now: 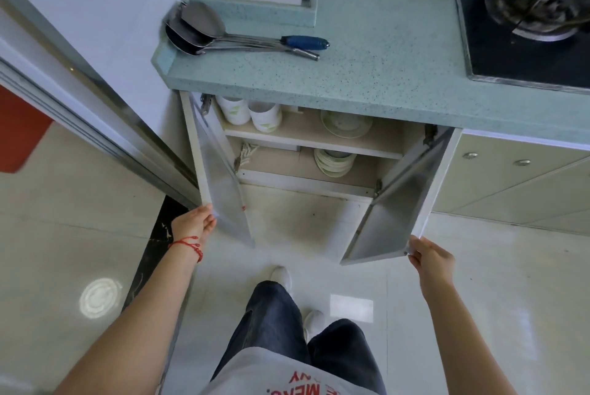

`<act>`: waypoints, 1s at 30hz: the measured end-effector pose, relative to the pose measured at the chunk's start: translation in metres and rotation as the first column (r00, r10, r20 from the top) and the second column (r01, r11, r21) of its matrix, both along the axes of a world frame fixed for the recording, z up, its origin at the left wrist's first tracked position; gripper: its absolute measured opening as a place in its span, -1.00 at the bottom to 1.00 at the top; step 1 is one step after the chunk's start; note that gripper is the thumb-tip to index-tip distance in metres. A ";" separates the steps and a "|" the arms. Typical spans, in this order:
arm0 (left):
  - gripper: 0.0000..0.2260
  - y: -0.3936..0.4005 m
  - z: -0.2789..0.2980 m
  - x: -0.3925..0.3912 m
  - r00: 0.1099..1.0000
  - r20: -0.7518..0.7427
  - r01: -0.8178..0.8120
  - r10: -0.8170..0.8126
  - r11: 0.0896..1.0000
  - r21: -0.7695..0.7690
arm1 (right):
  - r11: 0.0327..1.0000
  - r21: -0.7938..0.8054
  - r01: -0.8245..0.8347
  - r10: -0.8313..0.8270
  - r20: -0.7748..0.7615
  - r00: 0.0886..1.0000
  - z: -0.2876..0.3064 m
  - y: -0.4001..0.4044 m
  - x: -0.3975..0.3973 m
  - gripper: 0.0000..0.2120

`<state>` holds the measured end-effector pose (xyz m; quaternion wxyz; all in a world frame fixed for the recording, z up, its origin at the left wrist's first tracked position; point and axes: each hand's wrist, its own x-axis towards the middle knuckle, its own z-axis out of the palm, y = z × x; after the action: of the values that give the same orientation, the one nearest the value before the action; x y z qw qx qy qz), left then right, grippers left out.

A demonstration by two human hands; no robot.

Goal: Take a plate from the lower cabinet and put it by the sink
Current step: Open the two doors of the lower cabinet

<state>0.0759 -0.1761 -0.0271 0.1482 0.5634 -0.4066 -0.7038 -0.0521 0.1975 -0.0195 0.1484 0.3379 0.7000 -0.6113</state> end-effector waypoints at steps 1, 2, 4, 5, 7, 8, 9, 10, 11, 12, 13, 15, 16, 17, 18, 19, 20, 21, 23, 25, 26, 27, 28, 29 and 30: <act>-0.85 -0.001 0.002 0.003 1.000 0.005 -0.012 0.012 1.000 0.001 | 1.000 -0.007 0.023 -0.023 -0.004 1.000 -0.002 0.005 0.000 -0.83; -0.85 -0.003 0.005 0.006 1.000 0.005 -0.021 0.021 1.000 0.000 | 0.999 -0.013 0.035 -0.035 -0.005 0.999 -0.003 0.009 0.000 -0.82; -0.86 -0.006 0.010 0.012 1.000 0.007 -0.030 0.030 1.000 -0.002 | 0.999 -0.025 0.045 -0.045 -0.006 0.999 -0.002 0.016 0.002 -0.81; -0.86 -0.007 0.012 0.013 0.999 0.011 -0.037 0.037 0.999 -0.004 | 0.999 -0.029 0.045 -0.045 -0.011 0.999 -0.001 0.018 0.002 -0.80; -0.85 -0.009 0.014 0.016 0.998 0.006 -0.065 0.065 0.998 -0.008 | 0.999 -0.009 0.045 -0.045 -0.022 0.999 0.003 0.022 0.004 -0.78; -0.83 -0.009 0.015 0.017 0.997 -0.001 -0.082 0.082 0.997 -0.009 | 0.999 0.011 0.049 -0.049 -0.027 0.998 0.005 0.024 0.005 -0.78; -0.83 -0.009 0.015 0.019 0.995 -0.002 -0.095 0.095 0.995 -0.014 | 0.998 0.025 0.059 -0.058 -0.035 0.998 0.006 0.026 0.005 -0.82; -0.82 -0.008 0.016 0.020 0.995 0.005 -0.101 0.101 0.995 -0.025 | 0.997 0.043 0.068 -0.066 -0.040 0.997 0.007 0.028 0.006 -0.88; -0.83 -0.007 0.017 0.020 0.995 0.017 -0.101 0.102 0.994 -0.039 | 0.996 0.054 0.074 -0.071 -0.049 0.996 0.008 0.030 0.007 -0.96; -0.83 -0.006 0.018 0.020 0.994 0.024 -0.106 0.107 0.993 -0.053 | 0.994 0.069 0.080 -0.076 -0.059 0.995 0.008 0.032 0.008 -0.96; -0.83 -0.005 0.019 0.020 0.993 0.028 -0.111 0.113 0.992 -0.064 | 0.993 0.079 0.087 -0.082 -0.065 0.994 0.007 0.034 0.008 -0.90; -0.84 -0.002 0.022 0.020 0.993 0.042 -0.111 0.114 0.991 -0.080 | 0.990 0.098 0.097 -0.090 -0.071 0.993 0.005 0.038 0.008 -0.81; -0.84 -0.001 0.022 0.020 0.993 0.052 -0.105 0.110 0.991 -0.084 | 0.988 0.116 0.099 -0.092 -0.066 0.994 0.004 0.040 0.008 -0.78; -0.83 0.000 0.021 0.019 0.992 0.055 -0.105 0.110 0.991 -0.086 | 0.986 0.127 0.106 -0.099 -0.059 0.993 0.002 0.042 0.007 -0.77; -0.83 0.000 0.021 0.019 0.992 0.051 -0.111 0.115 0.990 -0.084 | 0.984 0.142 0.106 -0.099 -0.055 0.994 0.001 0.043 0.007 -0.77; -0.83 0.000 0.021 0.019 0.991 0.049 -0.121 0.125 0.989 -0.083 | 0.982 0.153 0.110 -0.104 -0.050 0.993 -0.001 0.045 0.006 -0.77; -0.82 -0.002 0.019 0.019 0.990 0.055 -0.123 0.128 0.989 -0.086 | 0.979 0.170 0.109 -0.103 -0.047 0.994 -0.001 0.046 0.006 -0.77; -0.82 -0.003 0.018 0.019 0.990 0.064 -0.117 0.123 0.989 -0.095 | 0.976 0.183 0.116 -0.110 -0.043 0.993 -0.002 0.048 0.005 -0.76; -0.78 -0.008 0.013 0.022 0.990 0.074 -0.110 0.119 0.988 -0.105 | 0.968 0.220 0.117 -0.110 -0.042 0.993 -0.002 0.052 0.005 -0.76; -0.76 -0.018 0.005 0.026 0.989 0.086 -0.114 0.123 0.988 -0.102 | 0.961 0.263 0.090 -0.082 -0.040 0.996 -0.002 0.057 0.004 -0.78; -0.75 -0.024 0.001 0.029 0.987 0.103 -0.111 0.121 0.989 -0.101 | 0.953 0.291 0.078 -0.067 -0.050 0.997 0.000 0.058 0.004 -0.79; -0.75 -0.030 -0.001 0.031 0.985 0.139 -0.089 0.103 0.991 -0.102 | 0.944 0.325 0.059 -0.042 -0.061 0.997 0.002 0.058 0.005 -0.80; -0.76 -0.032 -0.004 0.033 0.980 0.185 -0.051 0.070 0.993 -0.108 | 0.924 0.381 0.028 0.003 -0.081 0.997 0.004 0.057 0.007 -0.77; -0.76 -0.030 -0.005 0.034 0.970 0.243 0.003 0.029 0.992 -0.129 | 0.894 0.448 -0.020 0.064 -0.084 0.994 0.006 0.055 0.009 -0.73; -0.79 -0.023 -0.002 0.035 0.953 0.302 0.051 0.001 0.985 -0.167 | 0.848 0.526 -0.065 0.125 -0.079 0.989 0.007 0.052 0.013 -0.74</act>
<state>0.1104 -0.1990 -0.0286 0.1238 0.6439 -0.4910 -0.5736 -0.0395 0.2498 -0.0124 0.0423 0.2963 0.8625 -0.4081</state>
